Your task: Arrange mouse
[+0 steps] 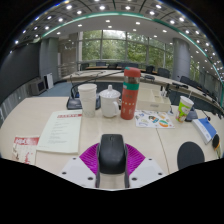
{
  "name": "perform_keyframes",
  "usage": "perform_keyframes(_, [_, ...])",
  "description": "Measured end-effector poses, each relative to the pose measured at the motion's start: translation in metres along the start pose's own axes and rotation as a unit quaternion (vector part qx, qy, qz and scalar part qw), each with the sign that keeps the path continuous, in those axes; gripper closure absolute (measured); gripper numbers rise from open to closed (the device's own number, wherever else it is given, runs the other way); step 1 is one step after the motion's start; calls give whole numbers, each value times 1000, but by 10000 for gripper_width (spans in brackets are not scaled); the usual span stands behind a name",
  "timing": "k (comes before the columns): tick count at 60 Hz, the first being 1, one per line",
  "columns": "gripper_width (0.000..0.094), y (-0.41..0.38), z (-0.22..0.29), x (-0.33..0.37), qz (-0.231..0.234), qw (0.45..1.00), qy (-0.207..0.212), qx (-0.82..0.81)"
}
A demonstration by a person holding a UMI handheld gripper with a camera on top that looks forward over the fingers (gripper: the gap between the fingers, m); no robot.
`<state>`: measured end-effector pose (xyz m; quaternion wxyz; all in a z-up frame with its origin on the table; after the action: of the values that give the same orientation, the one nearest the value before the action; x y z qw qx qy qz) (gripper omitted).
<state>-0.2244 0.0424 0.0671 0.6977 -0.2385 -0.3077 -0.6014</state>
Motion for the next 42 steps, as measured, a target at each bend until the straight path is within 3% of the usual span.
perform_keyframes(9, [613,61,58,92,-8,997,80,-19])
perform_keyframes(16, [614,147,75,132,-40,993,109,-30])
perform_keyframes(21, [615,210,62,127,-64,992,99,-37])
perform_keyframes(29, [618,289,13,86,-70,995,46,-46])
perform_keyframes(42, [613,325,-60,20,-28,999,-21,-32])
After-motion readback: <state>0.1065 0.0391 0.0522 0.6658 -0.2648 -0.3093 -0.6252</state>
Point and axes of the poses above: the point between the fingertips, and its own axes, seen from behind it with the camera up: y to the right, z up, x backward, against the way the camera looks, the point moved 3 cm from there along x, backward, against the way the camera looks, and after that the axes turned 13 degrees about -y, right-handed, at the moved point
